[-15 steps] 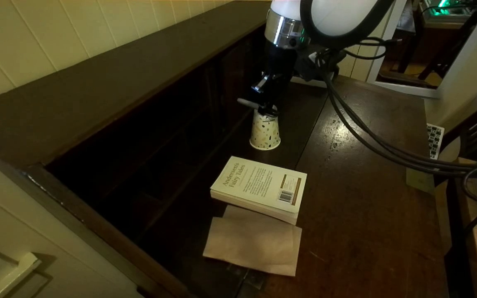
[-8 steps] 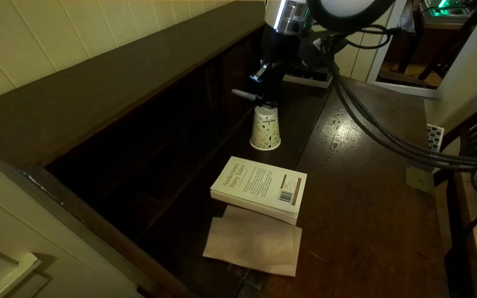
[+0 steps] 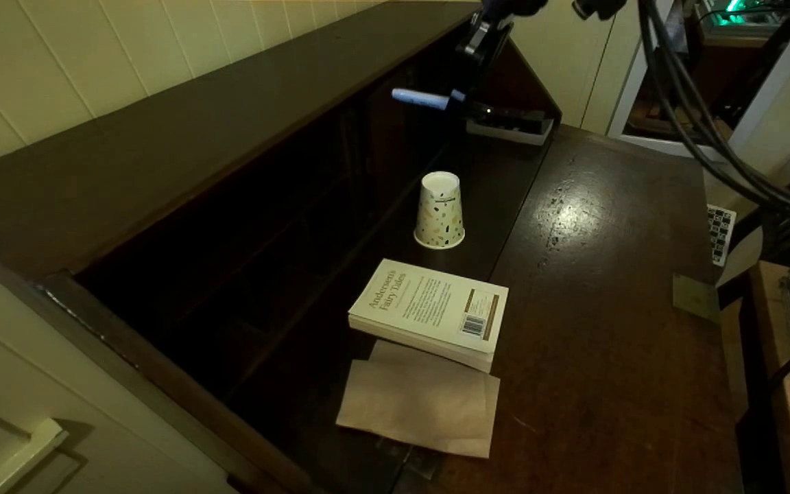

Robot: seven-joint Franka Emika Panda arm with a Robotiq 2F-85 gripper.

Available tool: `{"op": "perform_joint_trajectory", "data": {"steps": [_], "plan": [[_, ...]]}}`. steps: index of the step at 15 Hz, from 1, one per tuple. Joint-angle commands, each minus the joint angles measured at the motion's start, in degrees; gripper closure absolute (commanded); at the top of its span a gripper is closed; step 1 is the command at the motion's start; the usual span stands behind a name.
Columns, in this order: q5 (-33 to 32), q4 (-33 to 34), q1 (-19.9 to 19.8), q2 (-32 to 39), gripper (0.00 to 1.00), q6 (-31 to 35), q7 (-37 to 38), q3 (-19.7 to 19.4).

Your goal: Remove the marker from the top of the cup and put it on top of the cabinet then put the cup upright

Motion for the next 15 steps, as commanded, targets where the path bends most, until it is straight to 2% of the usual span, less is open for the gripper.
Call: {"op": "perform_joint_trajectory", "data": {"steps": [1, 9, 15], "plan": [[-0.1, 0.3, -0.5, -2.8, 0.94, -0.2, -4.3, -1.7], [2.7, 8.9, -1.5, 2.6, 0.94, 0.8, -8.5, -5.7], [5.7, 18.1, -2.3, 10.3, 0.94, 0.1, -10.1, -5.7]]}}
